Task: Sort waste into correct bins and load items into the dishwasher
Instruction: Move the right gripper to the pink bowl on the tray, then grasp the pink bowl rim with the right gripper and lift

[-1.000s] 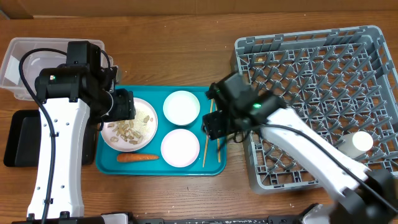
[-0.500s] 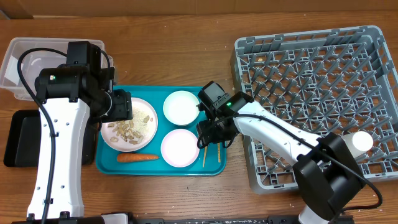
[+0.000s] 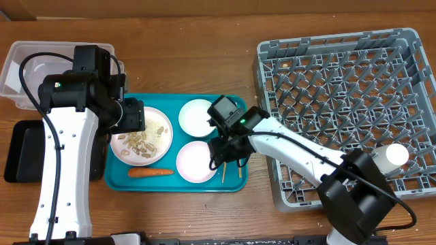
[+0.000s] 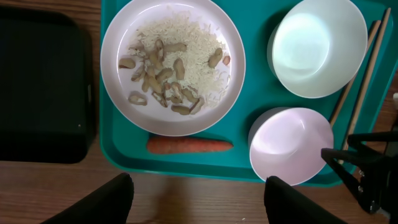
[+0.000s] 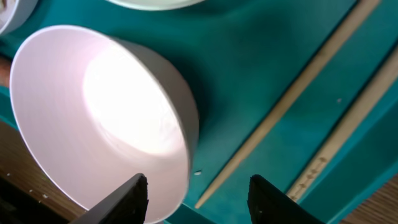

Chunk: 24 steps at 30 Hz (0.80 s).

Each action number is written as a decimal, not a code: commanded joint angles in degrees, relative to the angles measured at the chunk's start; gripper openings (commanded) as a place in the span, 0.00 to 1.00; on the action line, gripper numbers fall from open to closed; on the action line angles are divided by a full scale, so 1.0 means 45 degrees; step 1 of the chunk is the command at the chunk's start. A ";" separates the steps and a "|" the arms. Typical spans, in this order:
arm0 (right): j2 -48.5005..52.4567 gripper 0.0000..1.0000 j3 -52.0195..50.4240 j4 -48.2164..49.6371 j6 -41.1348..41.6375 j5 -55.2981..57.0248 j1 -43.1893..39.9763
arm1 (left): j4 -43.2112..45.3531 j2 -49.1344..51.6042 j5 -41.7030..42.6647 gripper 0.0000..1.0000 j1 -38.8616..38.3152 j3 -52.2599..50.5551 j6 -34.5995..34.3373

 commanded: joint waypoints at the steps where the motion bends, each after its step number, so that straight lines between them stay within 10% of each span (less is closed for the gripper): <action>1: 0.0015 0.52 -0.0034 0.0102 0.0437 0.0695 0.0141 | 0.0010 -0.0005 -0.0180 0.70 -0.0005 0.0136 -0.0189; 24: 0.0228 0.27 -0.0092 0.0408 0.1394 0.0884 0.0544 | 0.0010 -0.0005 -0.0175 0.70 -0.0005 0.0131 -0.0185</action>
